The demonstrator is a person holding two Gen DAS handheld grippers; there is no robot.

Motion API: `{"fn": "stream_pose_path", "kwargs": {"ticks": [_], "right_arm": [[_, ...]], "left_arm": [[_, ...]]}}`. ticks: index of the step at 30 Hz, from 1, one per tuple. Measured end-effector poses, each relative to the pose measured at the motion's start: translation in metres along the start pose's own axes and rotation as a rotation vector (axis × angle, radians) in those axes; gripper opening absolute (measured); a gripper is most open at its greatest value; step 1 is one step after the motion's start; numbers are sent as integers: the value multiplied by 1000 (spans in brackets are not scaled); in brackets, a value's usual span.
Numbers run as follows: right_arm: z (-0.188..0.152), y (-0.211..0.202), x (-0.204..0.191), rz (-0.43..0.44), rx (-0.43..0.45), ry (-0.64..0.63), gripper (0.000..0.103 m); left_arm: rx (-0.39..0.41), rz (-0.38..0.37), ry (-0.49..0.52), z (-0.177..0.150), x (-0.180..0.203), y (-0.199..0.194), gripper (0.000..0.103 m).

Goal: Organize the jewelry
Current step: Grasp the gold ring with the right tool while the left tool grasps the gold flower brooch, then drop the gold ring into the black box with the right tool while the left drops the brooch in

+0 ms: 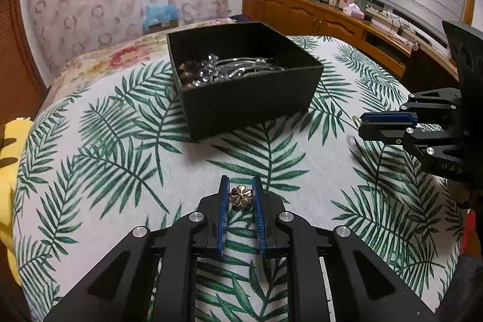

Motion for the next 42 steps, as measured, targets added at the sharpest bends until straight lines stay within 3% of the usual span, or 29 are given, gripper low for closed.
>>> {"fn": "stream_pose_path", "kwargs": {"ticks": [12, 22, 31, 42], "right_arm": [[48, -3, 0, 12, 83, -59, 12], [94, 22, 5, 34, 122, -103, 12], [108, 58, 28, 29, 110, -58, 13], [112, 56, 44, 13, 142, -28, 13]], "left_arm": [[73, 7, -19, 32, -7, -12, 14], [128, 30, -8, 66, -15, -9, 14], [138, 44, -29, 81, -29, 2, 14], [148, 47, -22, 108, -33, 21, 14]]}}
Point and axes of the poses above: each gripper's, at about its wrist camera, not at the fingertips, and y roughly the way its jaws point, x to its right, z to its top, the point moved 4 cm from there along y, roughly the way its jaws point, and after that the axes turned 8 degrees about x, right-handed, at the moved point
